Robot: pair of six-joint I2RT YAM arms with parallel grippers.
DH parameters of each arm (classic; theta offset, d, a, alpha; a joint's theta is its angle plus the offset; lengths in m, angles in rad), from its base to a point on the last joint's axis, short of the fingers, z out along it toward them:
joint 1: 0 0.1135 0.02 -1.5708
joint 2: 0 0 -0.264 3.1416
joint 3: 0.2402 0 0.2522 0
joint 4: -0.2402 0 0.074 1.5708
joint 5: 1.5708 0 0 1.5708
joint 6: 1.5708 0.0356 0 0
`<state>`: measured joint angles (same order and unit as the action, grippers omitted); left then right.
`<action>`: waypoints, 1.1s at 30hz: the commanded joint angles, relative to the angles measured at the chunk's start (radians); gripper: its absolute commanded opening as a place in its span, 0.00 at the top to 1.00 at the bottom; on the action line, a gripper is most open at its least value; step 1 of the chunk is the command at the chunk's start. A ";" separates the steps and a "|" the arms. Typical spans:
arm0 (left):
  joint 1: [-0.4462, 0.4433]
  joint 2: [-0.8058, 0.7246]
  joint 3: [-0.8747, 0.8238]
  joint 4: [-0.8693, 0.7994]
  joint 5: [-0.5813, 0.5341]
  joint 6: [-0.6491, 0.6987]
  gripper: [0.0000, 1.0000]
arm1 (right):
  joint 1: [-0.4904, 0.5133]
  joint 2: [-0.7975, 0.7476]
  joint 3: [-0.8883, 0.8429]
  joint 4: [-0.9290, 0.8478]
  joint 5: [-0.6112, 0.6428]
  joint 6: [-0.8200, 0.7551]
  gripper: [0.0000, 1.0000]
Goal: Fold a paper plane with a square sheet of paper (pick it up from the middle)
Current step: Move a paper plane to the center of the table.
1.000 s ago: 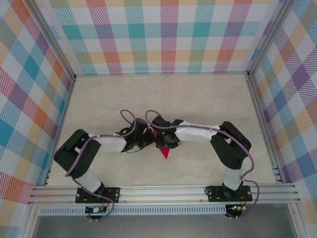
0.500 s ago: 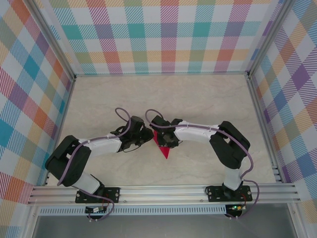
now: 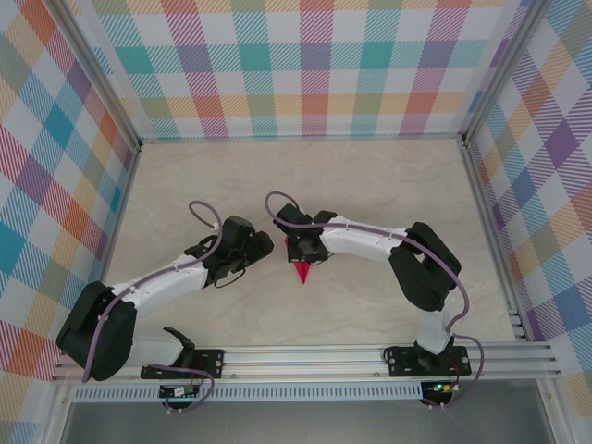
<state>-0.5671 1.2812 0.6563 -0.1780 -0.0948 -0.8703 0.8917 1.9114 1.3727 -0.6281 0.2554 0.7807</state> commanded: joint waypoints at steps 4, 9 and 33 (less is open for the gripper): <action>0.032 -0.066 -0.032 -0.172 -0.122 -0.003 0.11 | -0.074 0.117 0.164 -0.011 0.010 -0.150 0.94; 0.039 -0.083 -0.035 -0.194 -0.126 0.036 0.06 | -0.124 0.202 0.287 -0.046 -0.001 -0.187 0.93; 0.048 -0.070 0.125 -0.275 -0.181 0.133 0.00 | -0.194 0.170 0.529 -0.226 -0.042 -0.207 0.57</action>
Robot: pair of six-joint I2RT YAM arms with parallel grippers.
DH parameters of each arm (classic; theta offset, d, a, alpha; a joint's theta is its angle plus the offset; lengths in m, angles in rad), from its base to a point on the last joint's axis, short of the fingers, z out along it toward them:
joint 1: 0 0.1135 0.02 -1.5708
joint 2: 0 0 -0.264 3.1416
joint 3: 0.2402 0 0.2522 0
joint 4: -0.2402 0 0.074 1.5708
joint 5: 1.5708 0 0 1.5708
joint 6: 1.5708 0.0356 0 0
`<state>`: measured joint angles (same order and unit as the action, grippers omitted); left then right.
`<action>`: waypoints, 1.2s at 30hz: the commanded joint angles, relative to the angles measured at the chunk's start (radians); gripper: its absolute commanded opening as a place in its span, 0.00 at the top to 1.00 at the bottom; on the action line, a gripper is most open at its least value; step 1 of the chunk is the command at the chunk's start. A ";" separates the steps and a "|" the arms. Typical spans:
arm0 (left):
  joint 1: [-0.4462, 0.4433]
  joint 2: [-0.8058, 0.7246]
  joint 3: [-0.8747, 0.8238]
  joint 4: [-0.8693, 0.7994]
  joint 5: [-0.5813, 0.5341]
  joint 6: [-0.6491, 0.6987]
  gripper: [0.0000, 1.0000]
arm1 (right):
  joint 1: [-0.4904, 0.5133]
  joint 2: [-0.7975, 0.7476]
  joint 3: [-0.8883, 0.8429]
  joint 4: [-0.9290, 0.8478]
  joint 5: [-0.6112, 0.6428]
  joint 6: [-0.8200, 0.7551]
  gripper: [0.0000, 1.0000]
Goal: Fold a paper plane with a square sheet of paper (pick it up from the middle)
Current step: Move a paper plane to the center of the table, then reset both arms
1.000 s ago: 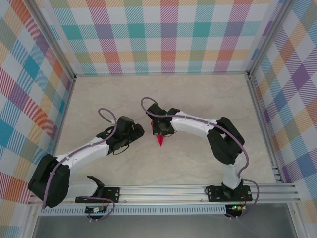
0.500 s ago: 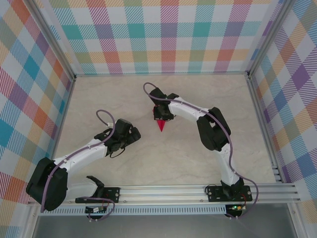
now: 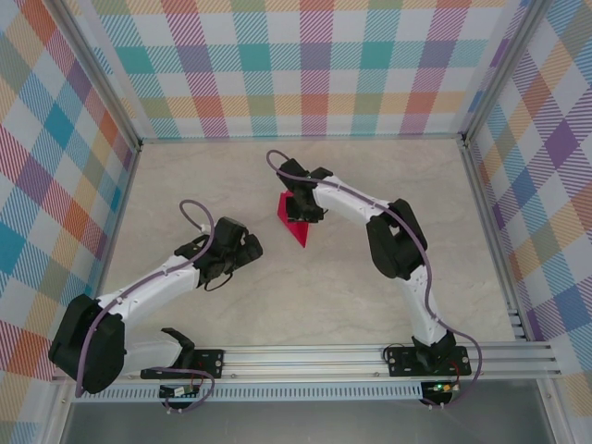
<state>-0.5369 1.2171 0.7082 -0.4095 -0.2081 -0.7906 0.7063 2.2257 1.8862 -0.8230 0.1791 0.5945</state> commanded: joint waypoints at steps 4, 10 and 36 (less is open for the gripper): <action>0.037 -0.001 0.157 -0.057 -0.138 0.145 0.00 | -0.028 -0.307 -0.076 -0.004 0.131 -0.033 0.39; 0.107 -0.009 0.196 -0.010 -0.257 0.255 0.00 | -0.122 -0.560 -0.347 0.129 0.308 -0.064 0.08; 0.422 0.011 -0.354 0.979 -0.060 0.781 0.00 | -0.555 -0.902 -1.390 1.260 0.321 -0.488 0.00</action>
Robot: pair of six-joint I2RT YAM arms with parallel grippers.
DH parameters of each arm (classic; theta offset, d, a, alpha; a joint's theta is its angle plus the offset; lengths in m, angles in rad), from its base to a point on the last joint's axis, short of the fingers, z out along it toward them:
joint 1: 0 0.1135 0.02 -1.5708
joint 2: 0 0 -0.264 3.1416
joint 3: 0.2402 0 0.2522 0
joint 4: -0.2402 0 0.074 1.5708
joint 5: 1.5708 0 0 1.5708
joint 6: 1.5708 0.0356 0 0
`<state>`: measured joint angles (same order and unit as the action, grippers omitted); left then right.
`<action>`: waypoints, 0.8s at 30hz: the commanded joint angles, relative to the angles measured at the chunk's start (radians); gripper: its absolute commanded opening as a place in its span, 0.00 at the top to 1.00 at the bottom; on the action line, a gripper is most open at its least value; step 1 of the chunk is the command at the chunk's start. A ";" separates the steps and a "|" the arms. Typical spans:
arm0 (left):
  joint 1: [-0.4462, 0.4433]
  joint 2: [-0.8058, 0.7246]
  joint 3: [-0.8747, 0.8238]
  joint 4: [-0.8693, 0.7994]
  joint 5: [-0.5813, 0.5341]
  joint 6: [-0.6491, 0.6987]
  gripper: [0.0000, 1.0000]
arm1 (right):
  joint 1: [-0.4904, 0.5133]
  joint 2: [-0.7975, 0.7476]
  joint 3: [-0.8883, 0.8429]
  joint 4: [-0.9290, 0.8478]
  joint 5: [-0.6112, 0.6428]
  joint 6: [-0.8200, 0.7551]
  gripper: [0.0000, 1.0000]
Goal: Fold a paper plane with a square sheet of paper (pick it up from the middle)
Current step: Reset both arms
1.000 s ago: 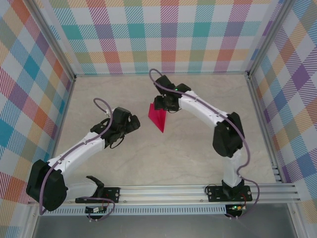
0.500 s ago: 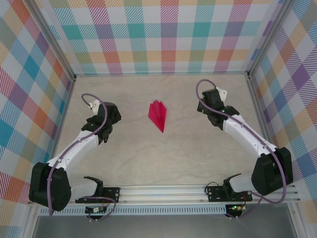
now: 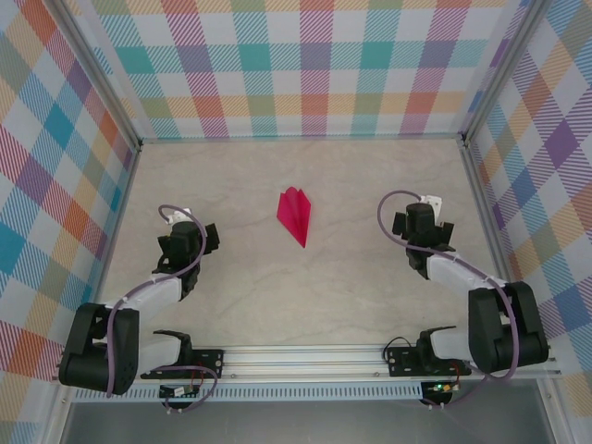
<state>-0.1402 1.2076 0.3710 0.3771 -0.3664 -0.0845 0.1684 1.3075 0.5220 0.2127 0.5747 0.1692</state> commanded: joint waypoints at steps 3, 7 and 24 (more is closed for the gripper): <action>0.052 0.073 -0.027 0.274 0.185 0.068 0.00 | -0.035 0.050 -0.053 0.321 -0.147 -0.085 0.00; 0.063 0.137 -0.060 0.430 0.258 0.096 0.00 | -0.039 0.081 -0.102 0.475 -0.213 -0.147 0.00; 0.093 0.356 0.031 0.464 0.275 0.084 0.00 | -0.107 0.226 -0.140 0.671 -0.388 -0.142 0.00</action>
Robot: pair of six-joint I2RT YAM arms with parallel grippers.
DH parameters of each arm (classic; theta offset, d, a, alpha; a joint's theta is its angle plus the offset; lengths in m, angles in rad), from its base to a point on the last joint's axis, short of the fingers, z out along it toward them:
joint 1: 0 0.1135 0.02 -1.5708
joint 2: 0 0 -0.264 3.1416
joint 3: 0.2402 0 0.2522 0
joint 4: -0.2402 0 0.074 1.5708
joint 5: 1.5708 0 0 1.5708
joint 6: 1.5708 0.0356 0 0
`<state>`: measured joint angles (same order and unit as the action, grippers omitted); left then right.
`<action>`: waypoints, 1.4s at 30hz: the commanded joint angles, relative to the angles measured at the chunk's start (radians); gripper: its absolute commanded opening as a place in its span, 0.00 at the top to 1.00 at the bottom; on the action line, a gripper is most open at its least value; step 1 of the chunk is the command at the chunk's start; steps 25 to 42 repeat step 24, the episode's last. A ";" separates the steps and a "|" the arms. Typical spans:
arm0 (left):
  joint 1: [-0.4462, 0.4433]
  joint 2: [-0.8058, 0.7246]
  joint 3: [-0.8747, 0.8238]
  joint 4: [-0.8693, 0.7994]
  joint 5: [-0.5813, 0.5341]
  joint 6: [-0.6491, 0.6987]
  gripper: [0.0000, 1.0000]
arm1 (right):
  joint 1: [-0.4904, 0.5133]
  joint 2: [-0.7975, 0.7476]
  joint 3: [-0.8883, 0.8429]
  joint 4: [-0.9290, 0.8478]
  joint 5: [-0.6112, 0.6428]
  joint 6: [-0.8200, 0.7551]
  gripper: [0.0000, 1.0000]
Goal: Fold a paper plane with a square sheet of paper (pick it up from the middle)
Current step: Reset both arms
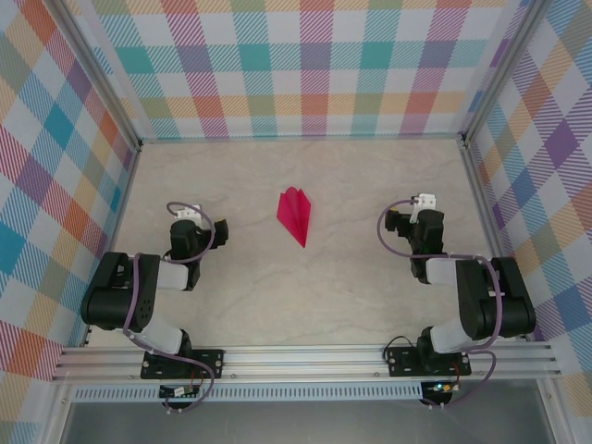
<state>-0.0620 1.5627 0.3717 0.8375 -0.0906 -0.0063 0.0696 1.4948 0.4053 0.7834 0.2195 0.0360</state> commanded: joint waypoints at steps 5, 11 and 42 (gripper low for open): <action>0.010 0.002 0.033 0.002 -0.009 0.009 0.00 | -0.022 0.030 -0.011 0.058 -0.048 0.007 0.00; 0.008 0.003 0.053 -0.037 0.057 0.039 0.00 | -0.024 0.031 -0.012 0.063 -0.049 0.006 0.00; 0.008 0.007 0.059 -0.043 0.057 0.039 0.00 | -0.024 0.030 -0.014 0.066 -0.049 0.004 0.00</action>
